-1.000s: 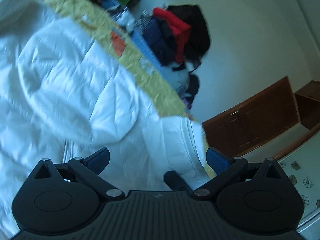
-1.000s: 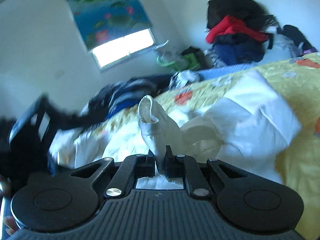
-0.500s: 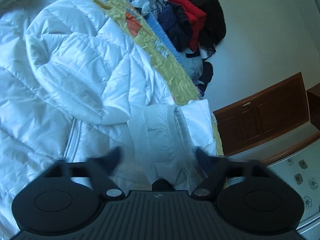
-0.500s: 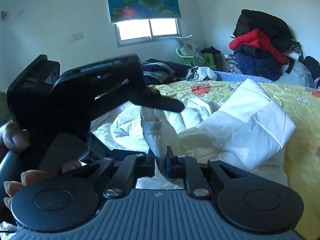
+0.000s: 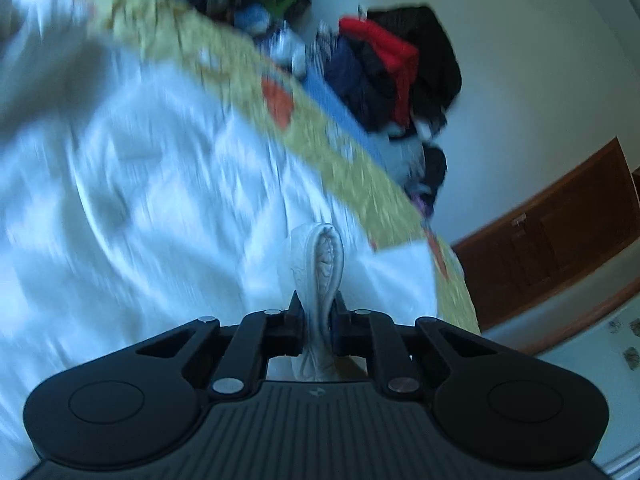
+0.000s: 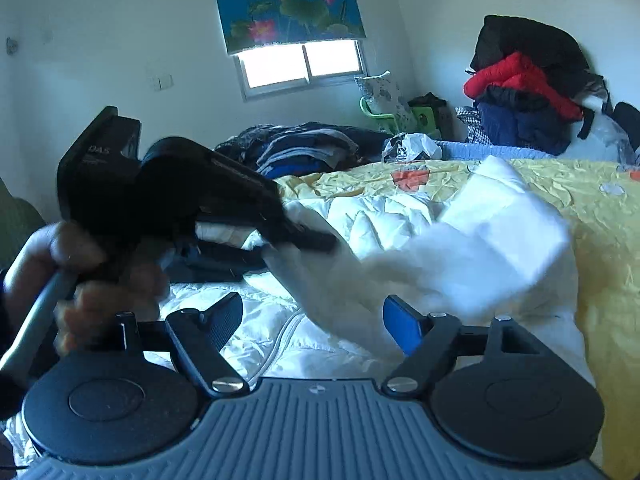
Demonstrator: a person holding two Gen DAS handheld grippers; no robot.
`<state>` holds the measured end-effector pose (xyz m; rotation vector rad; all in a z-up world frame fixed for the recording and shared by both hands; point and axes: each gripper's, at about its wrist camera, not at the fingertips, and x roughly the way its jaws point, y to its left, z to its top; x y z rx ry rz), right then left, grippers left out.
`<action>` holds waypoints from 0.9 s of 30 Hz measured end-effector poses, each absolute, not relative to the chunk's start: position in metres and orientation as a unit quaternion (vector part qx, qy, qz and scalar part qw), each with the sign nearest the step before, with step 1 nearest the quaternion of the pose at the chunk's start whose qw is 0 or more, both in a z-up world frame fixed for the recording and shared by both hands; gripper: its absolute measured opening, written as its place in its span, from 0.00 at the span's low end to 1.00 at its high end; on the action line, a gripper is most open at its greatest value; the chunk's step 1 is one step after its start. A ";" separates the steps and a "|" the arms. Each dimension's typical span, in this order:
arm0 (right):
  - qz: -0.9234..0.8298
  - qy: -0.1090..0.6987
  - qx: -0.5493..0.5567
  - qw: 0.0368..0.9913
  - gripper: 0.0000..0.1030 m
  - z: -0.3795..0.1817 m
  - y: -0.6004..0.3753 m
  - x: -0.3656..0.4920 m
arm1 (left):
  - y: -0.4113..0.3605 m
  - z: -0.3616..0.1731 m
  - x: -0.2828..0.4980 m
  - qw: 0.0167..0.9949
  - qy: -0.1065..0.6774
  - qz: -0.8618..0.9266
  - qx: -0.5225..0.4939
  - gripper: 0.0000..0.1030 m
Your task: Fold small clothes
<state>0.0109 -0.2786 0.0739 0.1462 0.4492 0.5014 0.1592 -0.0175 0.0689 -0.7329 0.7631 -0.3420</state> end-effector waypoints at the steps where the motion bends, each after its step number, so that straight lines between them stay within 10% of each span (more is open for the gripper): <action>1: 0.244 0.223 0.079 0.940 0.78 0.073 -0.283 0.011 | -0.007 0.076 0.161 0.855 0.351 -0.157 -0.349 0.12; 27: 0.182 0.313 0.295 0.884 0.79 0.039 -0.367 0.079 | 0.075 0.032 0.183 0.874 0.377 0.003 -0.307 0.14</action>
